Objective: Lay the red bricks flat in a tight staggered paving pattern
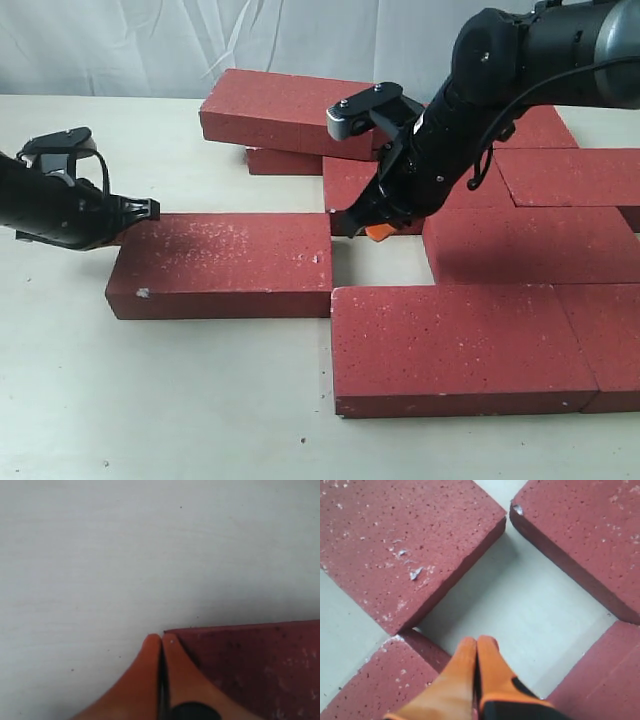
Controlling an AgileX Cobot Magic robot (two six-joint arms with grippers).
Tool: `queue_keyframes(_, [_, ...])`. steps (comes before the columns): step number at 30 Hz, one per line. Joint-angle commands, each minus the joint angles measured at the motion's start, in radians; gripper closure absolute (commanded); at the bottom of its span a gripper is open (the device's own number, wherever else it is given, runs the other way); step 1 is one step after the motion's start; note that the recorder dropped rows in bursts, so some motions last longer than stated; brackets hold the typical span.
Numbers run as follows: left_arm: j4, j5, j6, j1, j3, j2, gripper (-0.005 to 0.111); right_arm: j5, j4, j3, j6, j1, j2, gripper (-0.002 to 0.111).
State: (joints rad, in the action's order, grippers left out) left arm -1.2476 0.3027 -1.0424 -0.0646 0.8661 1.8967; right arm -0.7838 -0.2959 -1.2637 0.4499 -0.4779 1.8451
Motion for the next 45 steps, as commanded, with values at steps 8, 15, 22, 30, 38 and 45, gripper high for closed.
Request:
queue_keyframes(8, [0.075,0.057,0.030,-0.012,-0.008,0.014,0.100,-0.101,0.014,0.002,-0.036,-0.001,-0.010,0.109])
queue_keyframes(15, [0.117,0.083,0.054,0.112,-0.008,-0.034,0.052,-0.119,0.037,0.002,-0.036,-0.001,-0.026,0.109])
queue_keyframes(22, [0.334,0.084,0.237,0.154,-0.008,-0.099,0.058,-0.136,0.045,0.002,-0.037,-0.001,-0.042,0.109])
queue_keyframes(30, [0.539,0.160,0.366,0.148,-0.055,-0.115,0.106,-0.115,0.040,0.002,-0.037,-0.001,-0.043,0.109])
queue_keyframes(38, [0.517,0.154,0.359,0.043,-0.081,-0.115,0.106,-0.121,0.036,0.002,-0.037,-0.001,-0.043,0.109])
queue_keyframes(45, [0.499,0.122,0.352,-0.043,-0.081,-0.115,0.106,-0.123,0.017,0.002,-0.037,-0.001,-0.043,0.109])
